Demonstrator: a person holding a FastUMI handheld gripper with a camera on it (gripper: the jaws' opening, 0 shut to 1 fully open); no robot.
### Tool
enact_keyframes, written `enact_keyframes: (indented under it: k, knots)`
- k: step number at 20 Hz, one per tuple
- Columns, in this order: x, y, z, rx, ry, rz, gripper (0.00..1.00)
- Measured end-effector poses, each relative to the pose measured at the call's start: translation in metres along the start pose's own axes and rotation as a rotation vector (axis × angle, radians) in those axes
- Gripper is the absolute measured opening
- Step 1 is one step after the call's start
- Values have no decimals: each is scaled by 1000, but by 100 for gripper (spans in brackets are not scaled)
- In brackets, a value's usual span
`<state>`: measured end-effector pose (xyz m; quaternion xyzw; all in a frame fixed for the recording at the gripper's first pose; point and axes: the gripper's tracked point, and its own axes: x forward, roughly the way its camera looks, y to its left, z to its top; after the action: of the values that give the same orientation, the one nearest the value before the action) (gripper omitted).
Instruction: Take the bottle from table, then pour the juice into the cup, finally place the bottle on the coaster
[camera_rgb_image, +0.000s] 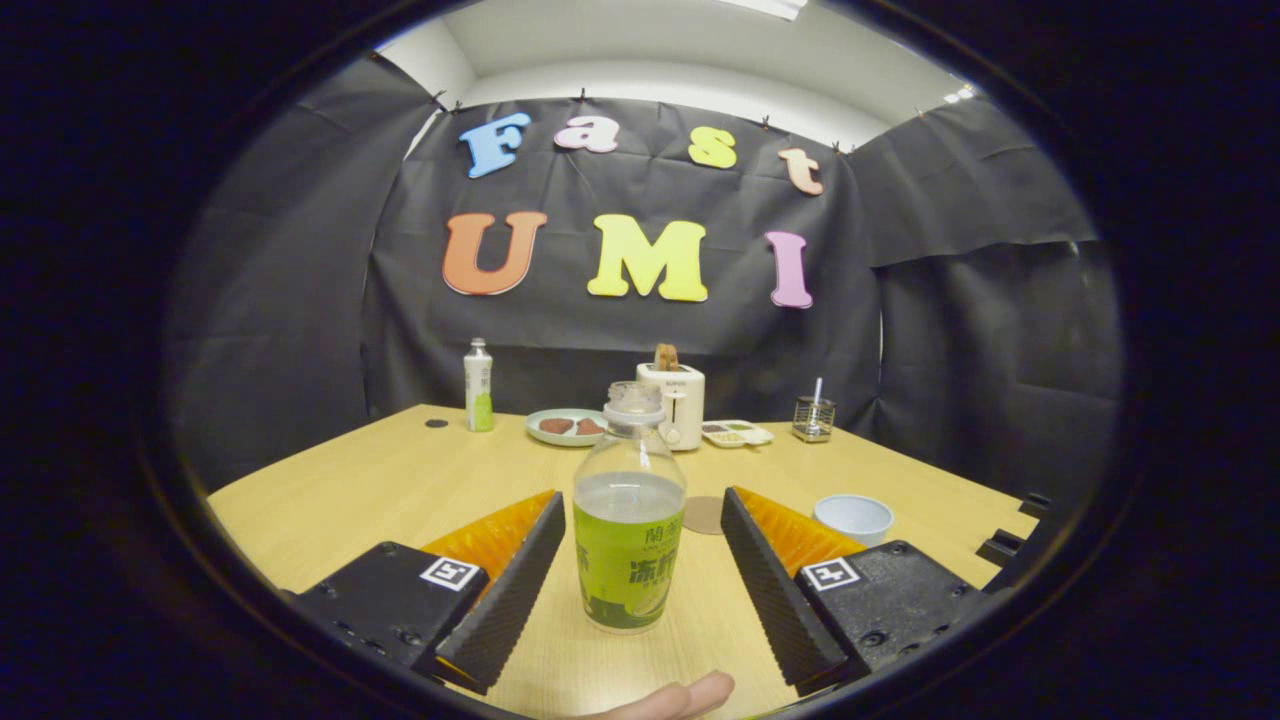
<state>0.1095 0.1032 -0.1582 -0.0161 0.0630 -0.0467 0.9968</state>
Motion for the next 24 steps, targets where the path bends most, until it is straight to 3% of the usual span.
enact_keyframes:
  k: [5,10,16,24]
  knots:
    - [24,-6,-15,-4,2,-53,100]
    - [42,6,-24,16,36,16,100]
    - [51,6,-21,-75,35,9,83]
    - [29,5,7,4,45,73,80]
